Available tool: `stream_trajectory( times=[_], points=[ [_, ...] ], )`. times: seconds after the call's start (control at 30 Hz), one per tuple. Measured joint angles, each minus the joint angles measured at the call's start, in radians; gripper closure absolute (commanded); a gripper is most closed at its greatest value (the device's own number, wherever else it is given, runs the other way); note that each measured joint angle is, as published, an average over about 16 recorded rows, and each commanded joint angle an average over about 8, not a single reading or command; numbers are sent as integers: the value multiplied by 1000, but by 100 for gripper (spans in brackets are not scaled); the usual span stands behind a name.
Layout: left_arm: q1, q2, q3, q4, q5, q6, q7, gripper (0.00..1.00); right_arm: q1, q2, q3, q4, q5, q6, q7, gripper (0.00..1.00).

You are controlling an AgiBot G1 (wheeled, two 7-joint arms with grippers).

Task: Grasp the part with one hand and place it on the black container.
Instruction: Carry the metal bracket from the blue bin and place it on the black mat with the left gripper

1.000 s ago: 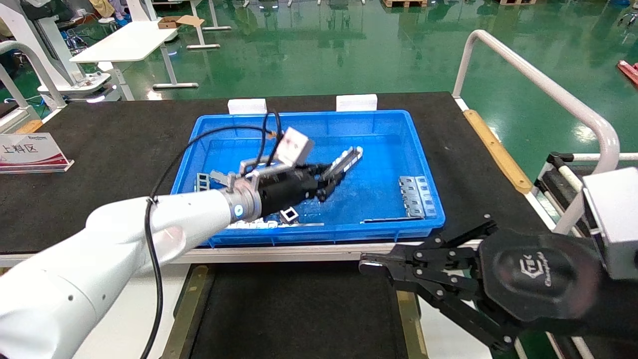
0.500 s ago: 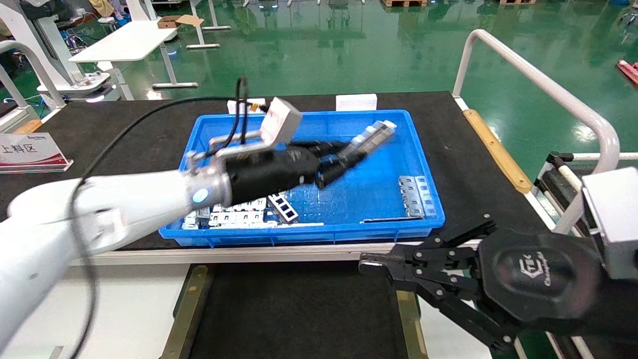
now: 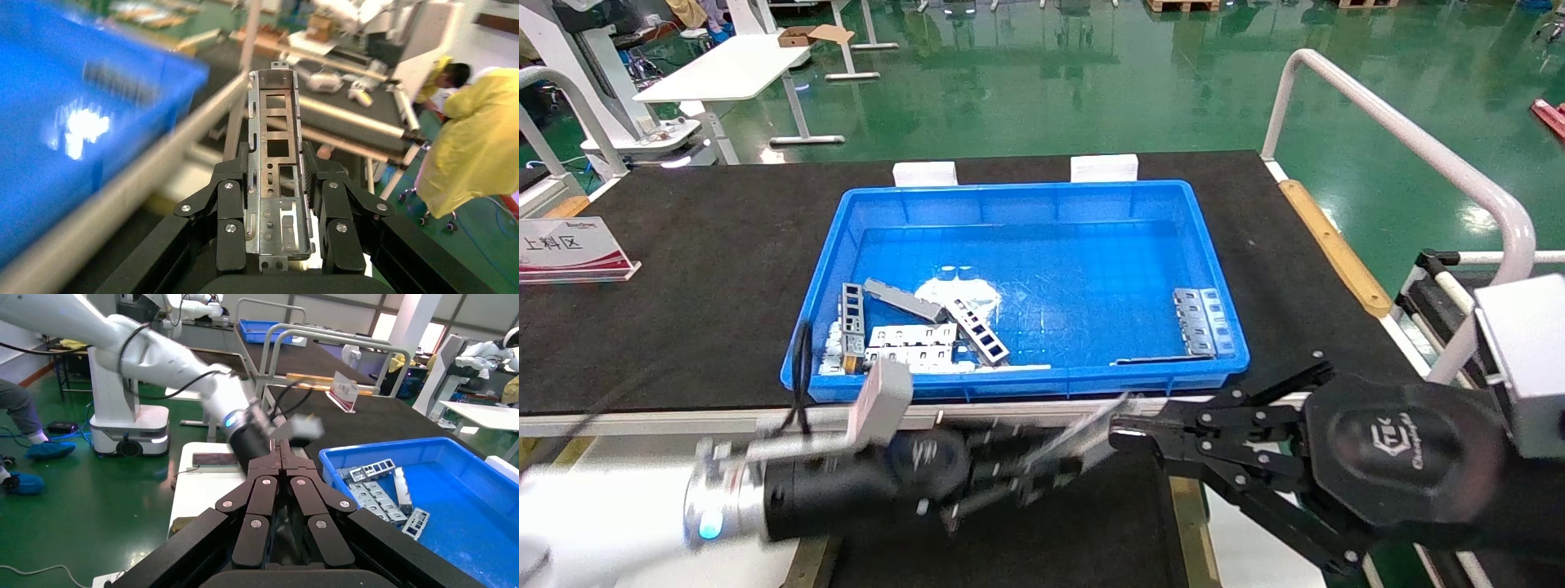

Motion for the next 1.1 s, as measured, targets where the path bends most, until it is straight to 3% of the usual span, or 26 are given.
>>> stream_trajectory(
  times=[0.23,0.5,0.77,1.1],
  points=[
    [210,-66,-14,-157,-40,-251,1,100,0,0,0,0,0,0,0,100],
    [366,-38,-45,-254,-89,-592,-1,100,0,0,-1,0,0,0,0,100],
    [421,48,-80,-259,-134,-821,-18,100,0,0,-1,0,1,0,0,100],
    [418,165,-123,-196,-166,-962,-23,100,0,0,-1,0,1,0,-1,100]
  ],
)
